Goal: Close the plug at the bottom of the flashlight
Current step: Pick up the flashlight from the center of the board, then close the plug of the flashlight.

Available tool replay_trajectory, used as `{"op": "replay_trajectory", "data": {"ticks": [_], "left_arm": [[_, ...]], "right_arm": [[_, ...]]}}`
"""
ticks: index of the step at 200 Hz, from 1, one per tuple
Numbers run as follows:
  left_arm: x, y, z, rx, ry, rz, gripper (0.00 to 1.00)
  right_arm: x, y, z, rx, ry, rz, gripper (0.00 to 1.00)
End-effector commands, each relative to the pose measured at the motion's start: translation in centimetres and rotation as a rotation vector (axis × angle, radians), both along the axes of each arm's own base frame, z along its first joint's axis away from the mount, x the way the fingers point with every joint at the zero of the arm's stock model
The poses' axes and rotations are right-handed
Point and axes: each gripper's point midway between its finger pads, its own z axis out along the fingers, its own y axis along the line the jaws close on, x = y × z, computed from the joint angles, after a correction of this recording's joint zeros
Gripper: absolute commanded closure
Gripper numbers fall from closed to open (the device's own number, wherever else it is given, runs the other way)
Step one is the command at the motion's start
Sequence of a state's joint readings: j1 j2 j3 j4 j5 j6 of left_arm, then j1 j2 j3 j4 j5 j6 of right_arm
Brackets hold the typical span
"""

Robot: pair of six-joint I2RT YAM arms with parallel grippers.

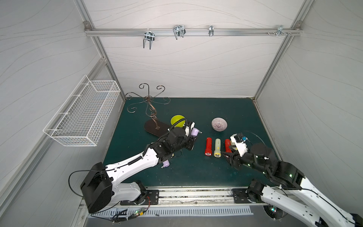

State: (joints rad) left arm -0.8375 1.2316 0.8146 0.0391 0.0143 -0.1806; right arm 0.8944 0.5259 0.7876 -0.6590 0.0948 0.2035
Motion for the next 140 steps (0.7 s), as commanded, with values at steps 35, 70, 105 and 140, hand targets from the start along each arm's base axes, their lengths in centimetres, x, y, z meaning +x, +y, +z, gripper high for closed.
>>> {"op": "replay_trajectory", "data": {"ticks": [35, 70, 105, 140], "left_arm": [[-4.3, -3.6, 5.6, -0.131, -0.181, -0.495, 1.00], [-5.9, -3.2, 8.2, -0.248, -0.164, -0.678, 1.00], [-8.7, -2.6, 10.4, -0.327, -0.174, -0.851, 1.00], [-11.1, -1.5, 12.1, -0.374, -0.186, -0.975, 1.00]], "right_arm": [[-0.6, 3.9, 6.9, 0.160, -0.182, 0.252, 0.31], [0.5, 5.2, 9.1, 0.267, -0.177, 0.314, 0.31], [-0.2, 7.0, 10.5, 0.392, -0.143, 0.456, 0.30], [-0.8, 7.9, 11.3, 0.448, -0.137, 0.538, 0.31]]}}
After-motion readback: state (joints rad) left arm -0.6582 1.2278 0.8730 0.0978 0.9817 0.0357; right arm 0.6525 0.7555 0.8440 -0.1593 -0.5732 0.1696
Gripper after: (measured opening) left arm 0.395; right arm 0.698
